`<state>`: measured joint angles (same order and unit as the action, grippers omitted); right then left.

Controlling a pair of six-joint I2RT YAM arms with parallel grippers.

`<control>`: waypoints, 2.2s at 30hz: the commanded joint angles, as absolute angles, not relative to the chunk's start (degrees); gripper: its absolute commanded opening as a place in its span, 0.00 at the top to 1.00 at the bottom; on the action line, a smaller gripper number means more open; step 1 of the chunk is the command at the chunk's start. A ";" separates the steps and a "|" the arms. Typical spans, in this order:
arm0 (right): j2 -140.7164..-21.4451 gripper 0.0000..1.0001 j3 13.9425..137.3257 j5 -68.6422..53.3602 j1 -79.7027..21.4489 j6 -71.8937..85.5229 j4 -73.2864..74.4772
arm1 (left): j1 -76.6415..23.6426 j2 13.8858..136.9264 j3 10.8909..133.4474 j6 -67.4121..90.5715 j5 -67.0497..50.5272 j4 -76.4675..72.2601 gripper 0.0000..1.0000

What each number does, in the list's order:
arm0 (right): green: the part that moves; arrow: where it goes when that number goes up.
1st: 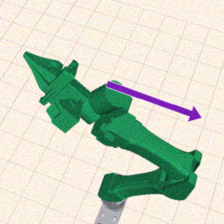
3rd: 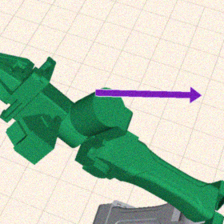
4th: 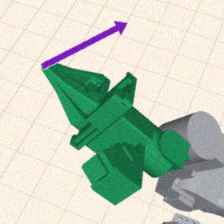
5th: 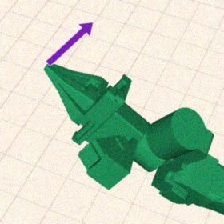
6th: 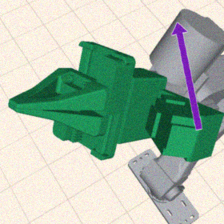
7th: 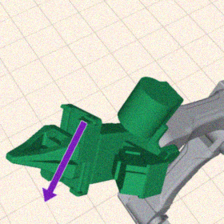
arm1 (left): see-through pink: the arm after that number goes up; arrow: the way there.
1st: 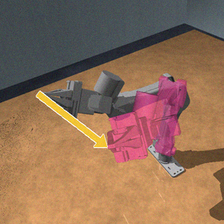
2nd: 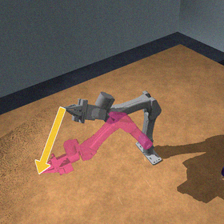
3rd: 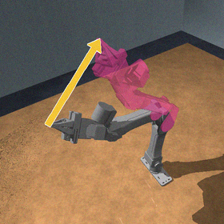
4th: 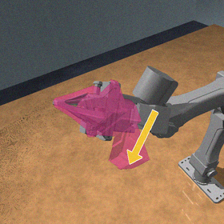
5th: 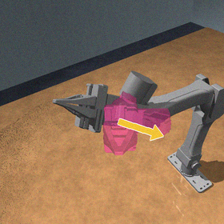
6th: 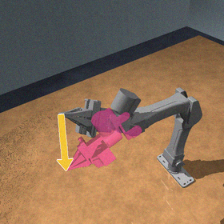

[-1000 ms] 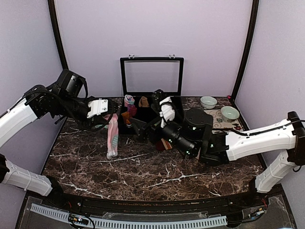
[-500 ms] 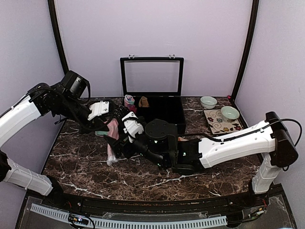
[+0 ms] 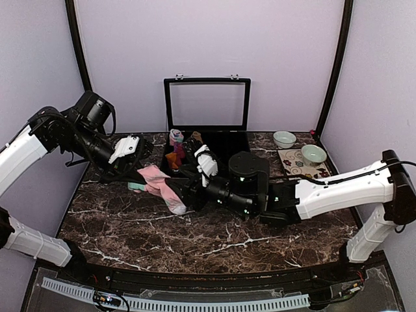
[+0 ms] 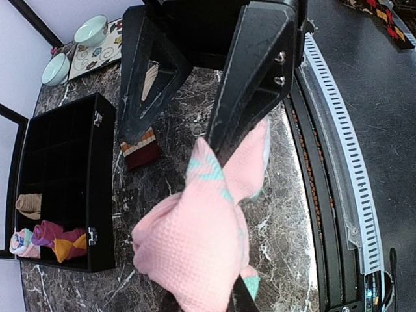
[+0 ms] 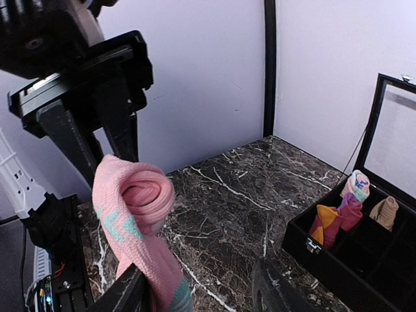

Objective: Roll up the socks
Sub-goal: Roll the sock.

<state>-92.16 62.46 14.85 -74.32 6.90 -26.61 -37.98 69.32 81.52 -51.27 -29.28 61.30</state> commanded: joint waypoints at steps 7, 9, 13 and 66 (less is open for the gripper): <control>-85.01 0.45 59.33 -10.45 -69.12 6.50 -28.34 | -37.96 69.79 84.86 -53.97 -35.02 67.06 1.00; -84.28 0.43 59.62 -15.73 -66.67 8.06 -28.75 | -37.97 69.63 85.11 -54.22 -36.47 67.66 1.00; -84.51 0.39 62.18 -22.84 -63.23 6.46 -25.90 | -37.96 69.77 85.59 -54.68 -40.94 69.82 1.00; -96.23 0.40 87.45 -29.94 -72.98 -31.18 -0.19 | -40.08 74.18 87.90 -61.08 -62.60 83.85 1.00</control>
